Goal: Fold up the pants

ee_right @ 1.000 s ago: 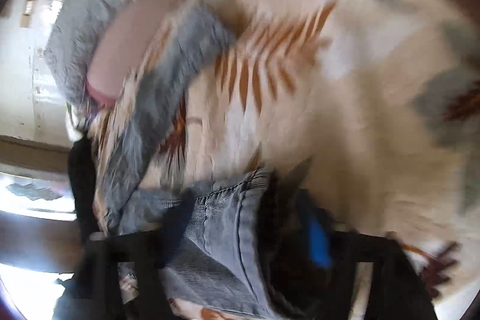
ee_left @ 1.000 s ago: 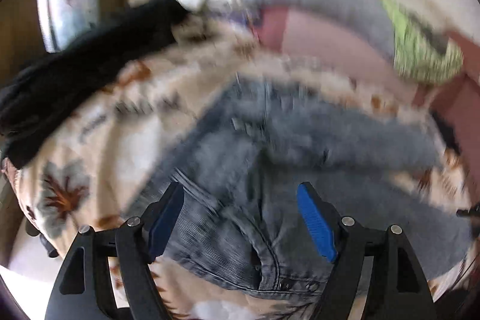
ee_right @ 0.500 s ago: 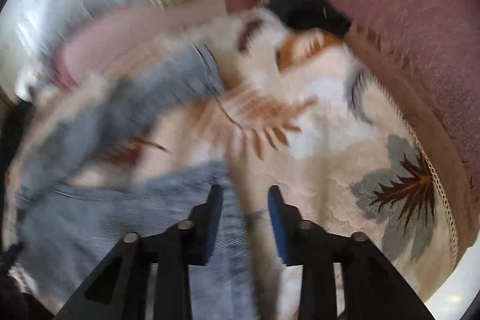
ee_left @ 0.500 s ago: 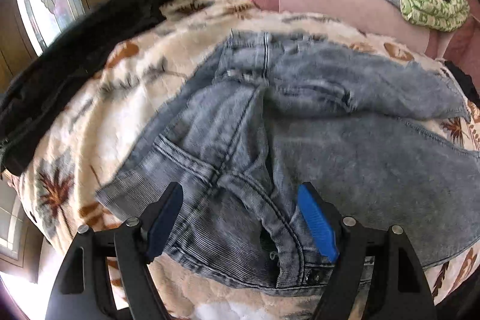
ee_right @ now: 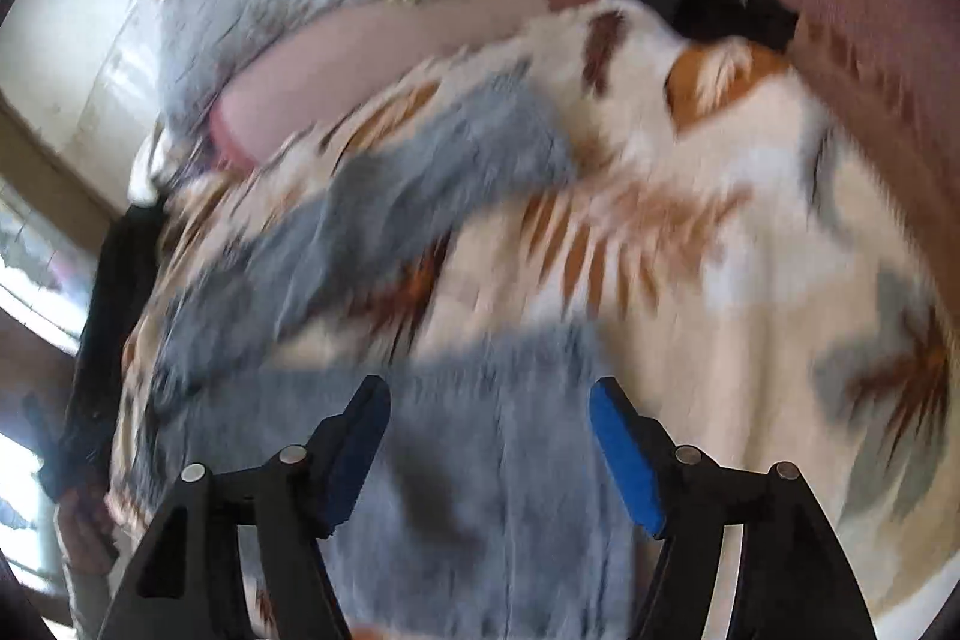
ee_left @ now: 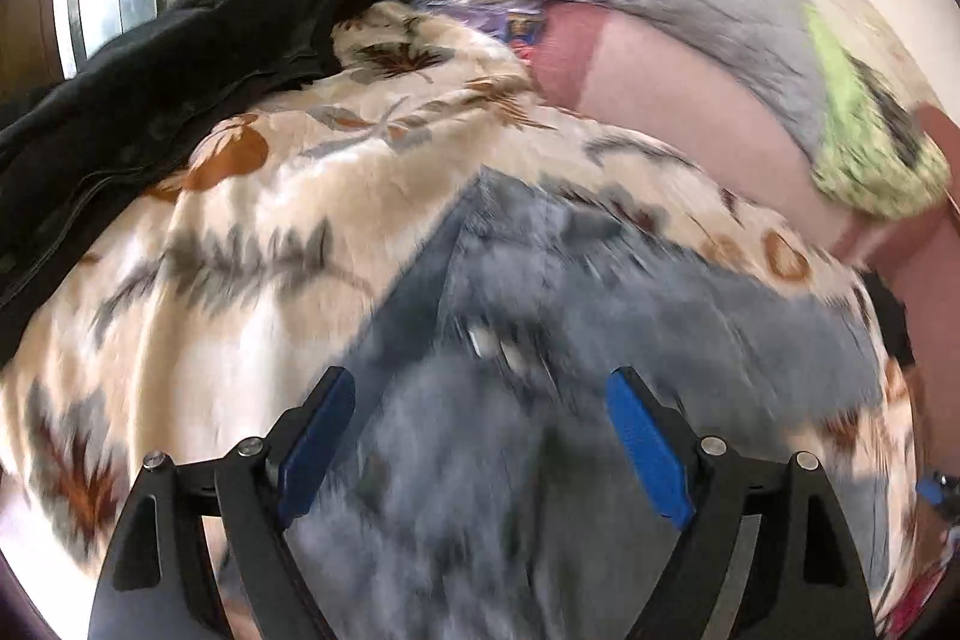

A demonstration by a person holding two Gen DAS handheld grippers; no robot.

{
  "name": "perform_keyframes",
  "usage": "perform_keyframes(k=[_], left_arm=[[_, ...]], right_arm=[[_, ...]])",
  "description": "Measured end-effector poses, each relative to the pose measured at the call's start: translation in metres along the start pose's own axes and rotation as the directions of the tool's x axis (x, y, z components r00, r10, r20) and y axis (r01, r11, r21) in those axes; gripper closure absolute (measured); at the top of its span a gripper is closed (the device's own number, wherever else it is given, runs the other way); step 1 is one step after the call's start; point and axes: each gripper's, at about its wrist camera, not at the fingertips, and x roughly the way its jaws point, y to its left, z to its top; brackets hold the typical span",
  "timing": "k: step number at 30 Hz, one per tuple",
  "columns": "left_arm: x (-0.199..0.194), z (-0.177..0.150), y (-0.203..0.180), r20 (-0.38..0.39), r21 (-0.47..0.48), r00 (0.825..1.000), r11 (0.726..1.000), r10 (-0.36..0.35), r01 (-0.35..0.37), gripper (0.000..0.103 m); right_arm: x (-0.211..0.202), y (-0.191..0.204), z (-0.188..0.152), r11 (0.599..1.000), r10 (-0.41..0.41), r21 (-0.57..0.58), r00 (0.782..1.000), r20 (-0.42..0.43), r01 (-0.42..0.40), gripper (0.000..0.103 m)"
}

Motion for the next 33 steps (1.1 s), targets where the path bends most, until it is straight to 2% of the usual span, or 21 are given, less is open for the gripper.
perform_keyframes(k=[3, 6, 7, 8, 9, 11, 12, 13, 15, 16, 18, 19, 20, 21, 22, 23, 25, 26, 27, 30, 33], left_arm=[[0.051, 0.028, 0.004, -0.093, -0.025, 0.996, 1.0, 0.001, -0.003, 0.017], [0.087, 0.035, 0.004, -0.185, -0.032, 0.983, 0.999, -0.002, -0.004, 0.02], [0.094, 0.035, 0.002, -0.204, -0.029, 0.979, 1.0, -0.005, 0.0, 0.026], [0.1, 0.033, -0.001, -0.212, -0.006, 0.977, 1.0, 0.017, -0.019, 0.03], [0.104, 0.033, -0.005, -0.195, 0.029, 0.979, 0.998, 0.06, -0.056, 0.04], [0.105, 0.031, -0.012, -0.177, 0.086, 0.979, 0.992, 0.105, -0.091, 0.052], [0.106, 0.031, -0.014, -0.176, 0.094, 0.979, 0.991, 0.106, -0.091, 0.062], [0.106, 0.031, -0.016, -0.181, 0.104, 0.978, 0.991, 0.106, -0.088, 0.071], [0.108, 0.036, -0.017, -0.192, 0.108, 0.975, 0.99, 0.113, -0.093, 0.076], [0.109, 0.039, -0.017, -0.195, 0.106, 0.974, 0.99, 0.115, -0.096, 0.079], [0.112, 0.042, -0.014, -0.199, 0.103, 0.973, 0.99, 0.116, -0.097, 0.08], [0.116, 0.047, -0.011, -0.199, 0.105, 0.973, 0.99, 0.117, -0.097, 0.08], [0.115, 0.047, -0.009, -0.198, 0.11, 0.973, 0.989, 0.12, -0.1, 0.08], [0.119, 0.052, -0.007, -0.199, 0.114, 0.972, 0.988, 0.122, -0.101, 0.08], [0.118, 0.052, -0.007, -0.198, 0.117, 0.972, 0.988, 0.125, -0.103, 0.079], [0.116, 0.052, -0.007, -0.198, 0.115, 0.972, 0.988, 0.126, -0.105, 0.079], [0.112, 0.055, -0.008, -0.189, 0.116, 0.975, 0.988, 0.12, -0.099, 0.077], [0.108, 0.058, -0.009, -0.169, 0.116, 0.978, 0.988, 0.12, -0.101, 0.076], [0.103, 0.062, -0.01, -0.141, 0.116, 0.983, 0.988, 0.115, -0.099, 0.07], [0.096, 0.08, -0.022, -0.067, 0.125, 0.995, 0.99, 0.077, -0.068, 0.03], [0.115, 0.1, -0.037, -0.084, 0.116, 0.996, 0.993, 0.023, -0.013, 0.029]], right_arm=[[0.029, -0.005, 0.044, 1.0, -0.021, 0.023, 1.0, 0.003, 0.021, 0.031], [0.057, -0.019, 0.079, 0.998, -0.045, 0.041, 0.999, -0.011, 0.045, 0.031], [0.064, -0.023, 0.086, 0.997, -0.059, 0.047, 0.998, -0.01, 0.059, 0.031], [0.076, -0.029, 0.097, 0.995, -0.081, 0.059, 0.997, -0.008, 0.081, 0.031], [0.087, -0.035, 0.104, 0.992, -0.087, 0.086, 0.996, -0.011, 0.087, 0.031], [0.112, -0.046, 0.114, 0.989, -0.052, 0.137, 0.997, -0.056, 0.059, 0.031], [0.129, -0.05, 0.115, 0.986, -0.012, 0.164, 0.994, -0.107, 0.03, 0.033], [0.144, -0.047, 0.114, 0.988, 0.009, 0.154, 0.988, -0.152, 0.015, 0.042], [0.144, -0.03, 0.112, 0.995, -0.067, 0.057, 0.984, -0.166, 0.078, 0.081], [0.135, -0.022, 0.11, 0.997, -0.067, 0.032, 0.984, -0.164, 0.074, 0.081], [0.11, -0.009, 0.105, 0.989, -0.145, -0.048, 0.983, -0.113, 0.14, 0.081], [0.103, -0.009, 0.101, 0.983, -0.176, -0.078, 0.979, -0.106, 0.168, 0.081], [0.109, -0.014, 0.096, 0.979, -0.196, -0.085, 0.969, -0.149, 0.185, 0.08], [0.123, -0.02, 0.089, 0.976, -0.213, -0.1, 0.951, -0.226, 0.195, 0.072], [0.131, -0.024, 0.085, 0.976, -0.213, -0.104, 0.942, -0.26, 0.191, 0.071], [0.129, -0.027, 0.085, 0.98, -0.193, -0.094, 0.952, -0.24, 0.175, 0.069], [0.117, -0.029, 0.093, 0.986, -0.165, -0.054, 0.962, -0.215, 0.157, 0.048], [0.108, -0.029, 0.101, 0.986, -0.164, -0.038, 0.973, -0.161, 0.16, 0.033], [0.099, -0.028, 0.111, 0.985, -0.172, -0.026, 0.98, -0.096, 0.17, 0.03], [0.103, -0.025, 0.147, 0.997, -0.065, 0.028, 0.997, -0.034, 0.066, 0.03], [0.133, -0.021, 0.18, 0.997, -0.053, 0.051, 0.998, -0.038, 0.055, 0.03]])
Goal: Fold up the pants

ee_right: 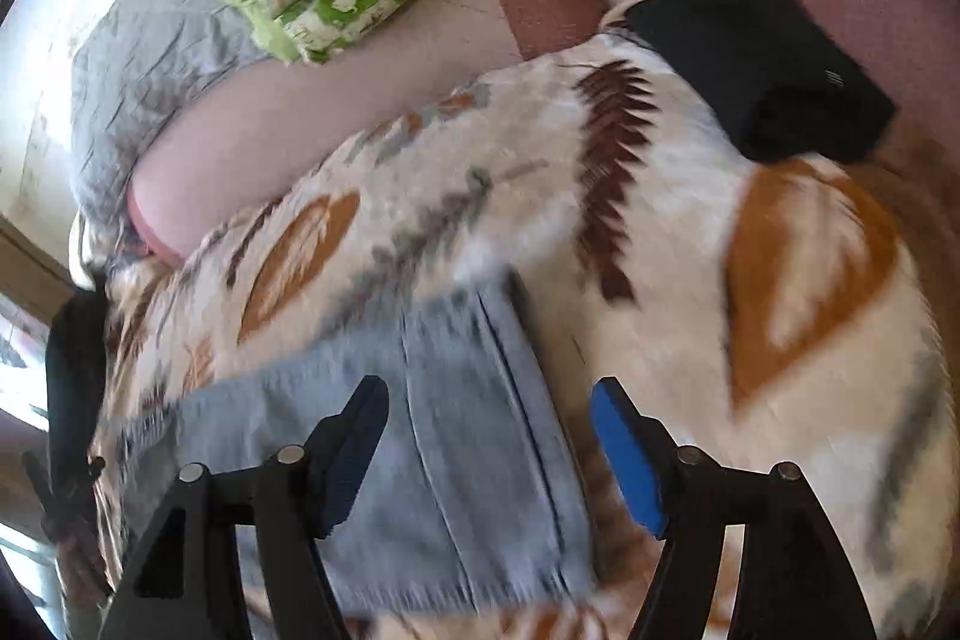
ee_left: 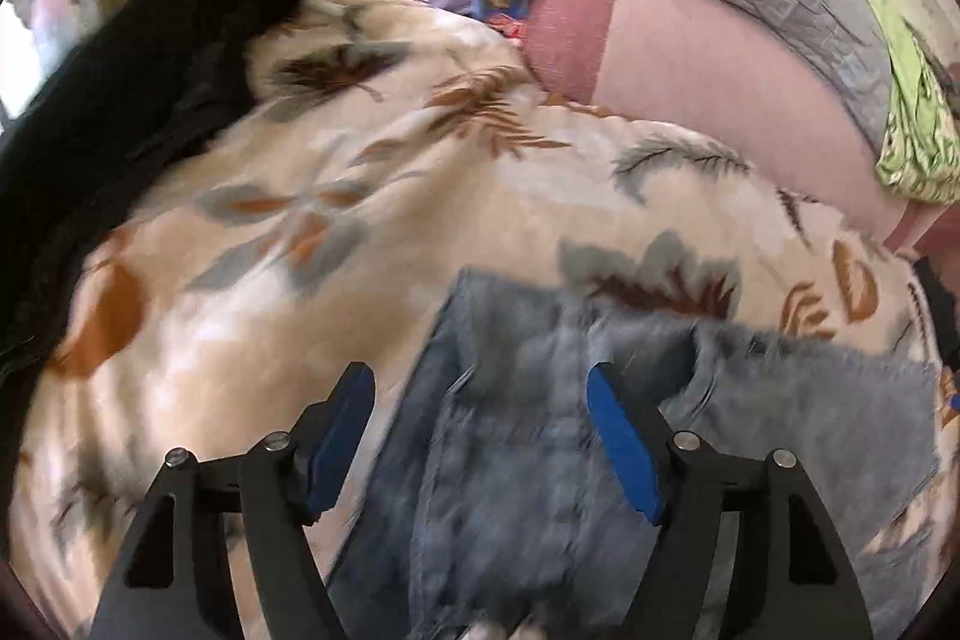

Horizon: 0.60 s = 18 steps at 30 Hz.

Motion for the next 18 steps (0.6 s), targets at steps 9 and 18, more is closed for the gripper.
perform_keyframes(k=[9, 18], left_arm=[[0.064, 0.031, -0.002, -0.111, -0.115, 0.994, 0.993, -0.019, 0.006, 0.055], [0.077, 0.039, -0.013, -0.136, -0.041, 0.989, 0.997, 0.062, -0.068, 0.101]], right_arm=[[0.061, 0.016, 0.017, 0.996, -0.079, -0.058, 0.993, -0.086, 0.074, 0.042], [0.062, 0.02, 0.025, 0.988, -0.129, -0.102, 0.987, -0.095, 0.12, 0.082]])
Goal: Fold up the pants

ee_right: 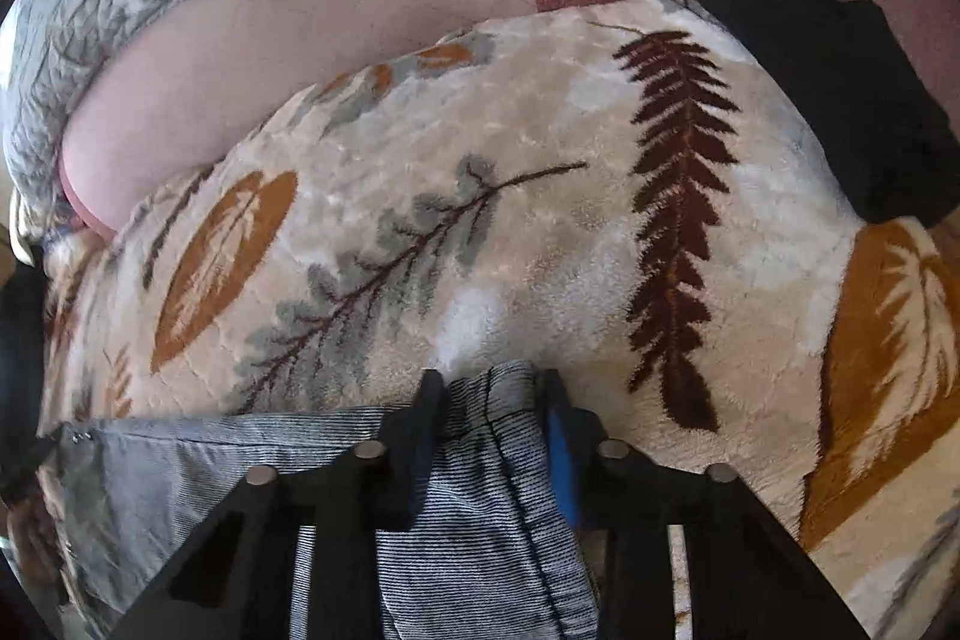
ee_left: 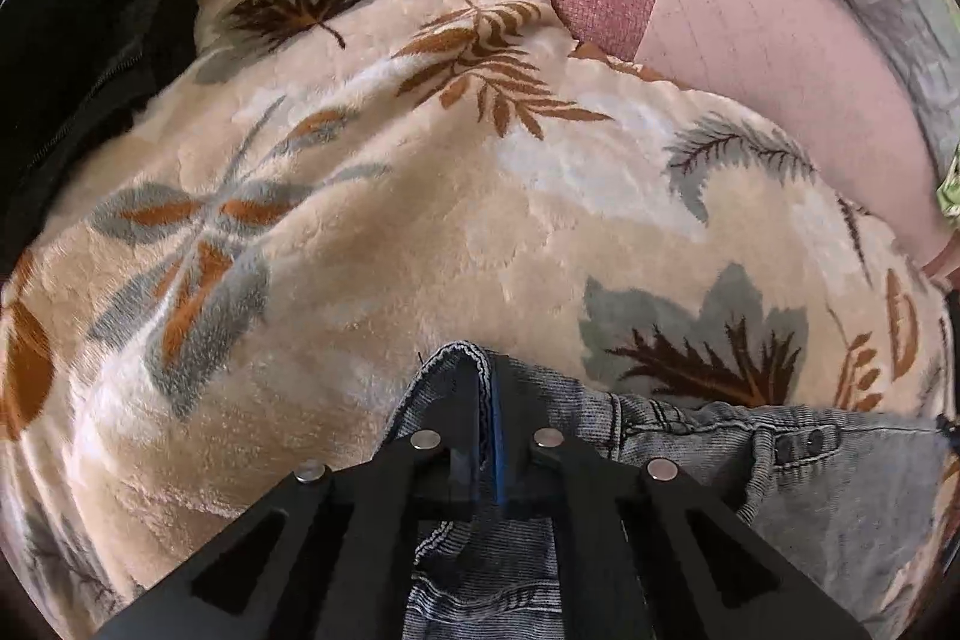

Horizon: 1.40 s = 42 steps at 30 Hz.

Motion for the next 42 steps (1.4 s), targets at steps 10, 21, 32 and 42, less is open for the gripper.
perform_keyframes(k=[10, 21, 32, 42], left_arm=[[-0.148, -0.043, 0.03, 0.274, -0.019, 0.953, 0.99, -0.129, 0.14, 0.101], [-0.22, -0.218, 0.116, 0.257, 0.057, 0.94, 0.974, -0.225, 0.217, 0.098], [-0.233, -0.229, 0.132, 0.249, -0.002, 0.968, 1.0, 0.007, -0.007, 0.049], [-0.146, -0.25, 0.023, 0.09, 0.293, 0.991, 0.949, 0.096, -0.118, 0.037]], right_arm=[[-0.139, -0.01, -0.046, 0.99, 0.135, 0.006, 0.958, 0.251, -0.141, 0.085], [-0.203, -0.069, -0.259, 0.964, 0.256, 0.011, 0.942, 0.217, -0.265, 0.08], [-0.218, -0.088, -0.299, 0.968, 0.194, 0.124, 0.965, 0.176, -0.218, 0.032], [-0.125, -0.074, -0.222, 0.959, 0.177, 0.221, 0.984, 0.015, -0.176, 0.08]])
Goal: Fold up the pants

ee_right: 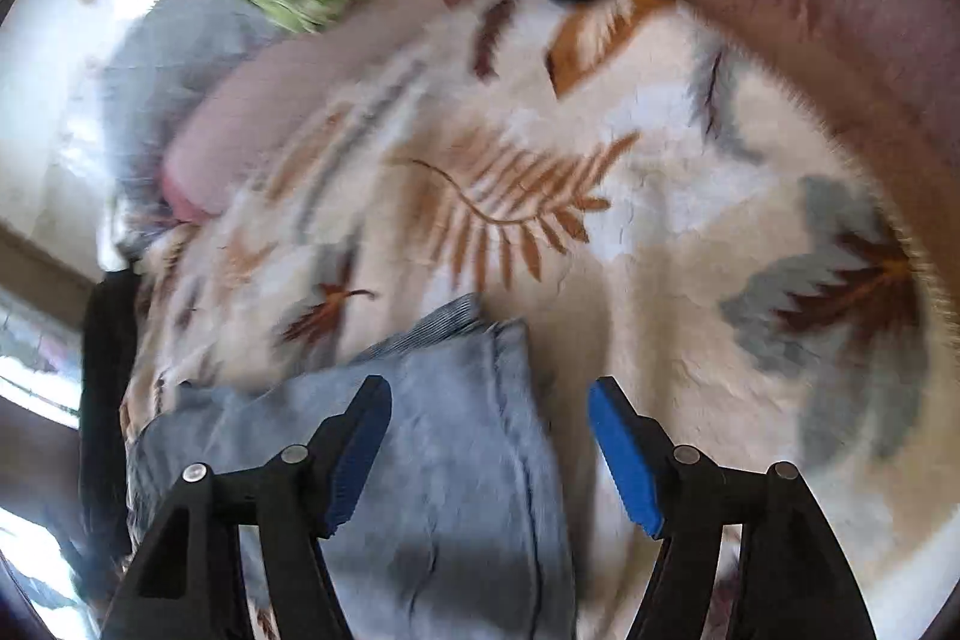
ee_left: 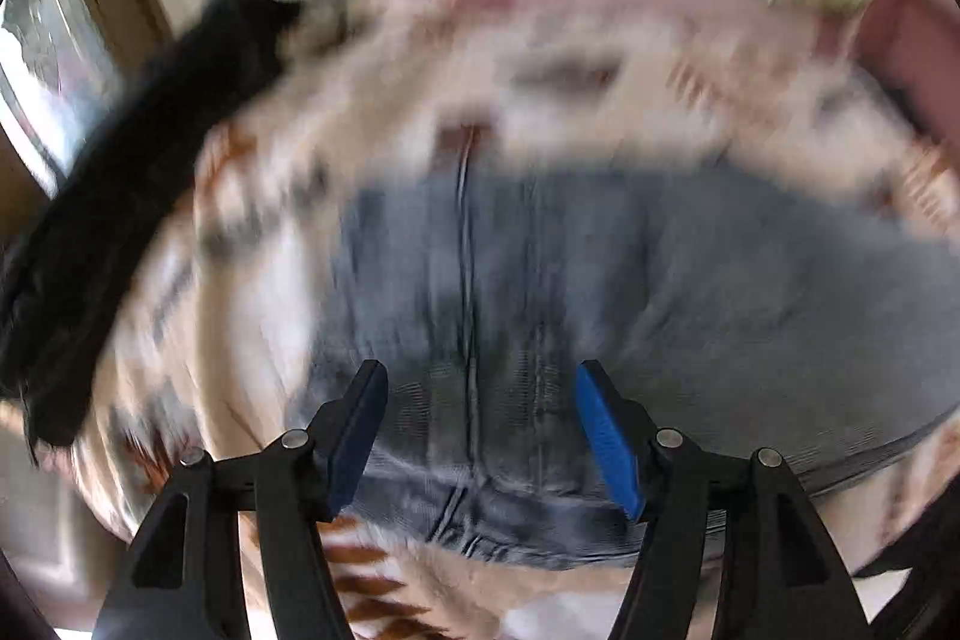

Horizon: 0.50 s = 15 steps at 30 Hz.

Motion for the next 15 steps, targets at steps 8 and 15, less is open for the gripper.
perform_keyframes(k=[8, 15], left_arm=[[0.011, -0.005, 0.027, -0.002, -0.089, 0.996, 0.992, -0.092, 0.091, 0.035], [0.013, -0.008, 0.026, 0.007, -0.081, 0.996, 0.993, -0.086, 0.087, 0.033]], right_arm=[[-0.015, 0.052, 0.009, 0.951, -0.128, -0.251, 0.968, 0.215, 0.181, 0.093], [-0.03, 0.019, -0.019, 0.975, -0.142, -0.139, 0.969, 0.201, 0.171, 0.071]])
